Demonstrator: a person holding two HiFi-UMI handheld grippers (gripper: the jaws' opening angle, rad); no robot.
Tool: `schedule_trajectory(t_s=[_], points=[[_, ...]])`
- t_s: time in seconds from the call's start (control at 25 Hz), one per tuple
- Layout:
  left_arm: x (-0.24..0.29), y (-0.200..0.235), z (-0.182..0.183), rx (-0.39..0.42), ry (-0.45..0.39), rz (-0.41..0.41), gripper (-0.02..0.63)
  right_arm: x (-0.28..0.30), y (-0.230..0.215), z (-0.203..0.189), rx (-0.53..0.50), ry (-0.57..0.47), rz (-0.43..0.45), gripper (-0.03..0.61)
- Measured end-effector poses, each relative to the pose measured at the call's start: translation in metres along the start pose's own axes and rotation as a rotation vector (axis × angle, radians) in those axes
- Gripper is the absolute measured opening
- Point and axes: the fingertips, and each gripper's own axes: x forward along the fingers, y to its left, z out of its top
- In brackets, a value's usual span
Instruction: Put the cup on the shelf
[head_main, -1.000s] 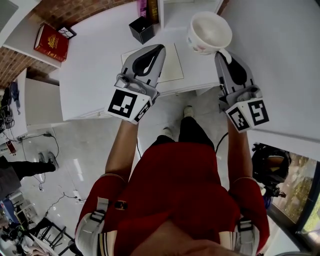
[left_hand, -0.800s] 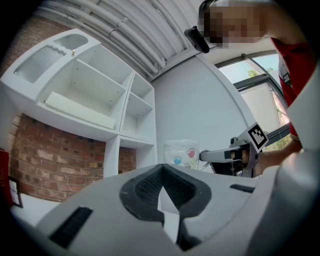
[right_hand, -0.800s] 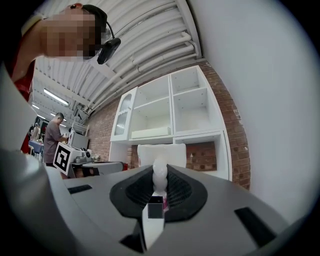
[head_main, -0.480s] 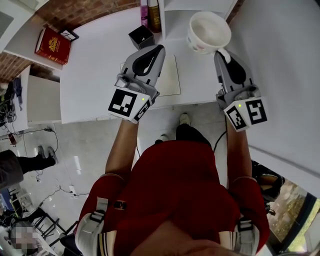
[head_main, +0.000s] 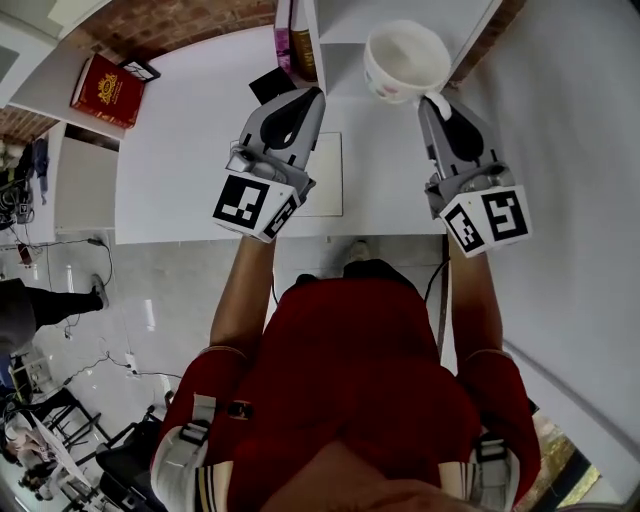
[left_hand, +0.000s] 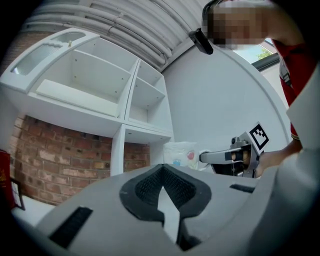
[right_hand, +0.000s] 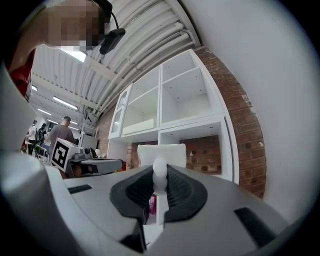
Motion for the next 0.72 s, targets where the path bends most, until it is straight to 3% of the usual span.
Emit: schedule_trajectory(t_s=[0.36, 0.72], points=[[0.031, 0.009, -0.011, -0.010, 0.011, 0.046, 0.003, 0.032, -0.037, -0.006, 0.011, 0.019, 0.037, 0.035], [0.043, 0.037, -0.013, -0.003, 0.018, 0.014, 0.003, 0.072, -0.049, -0.007, 0.016, 0.033, -0.011, 0.035]])
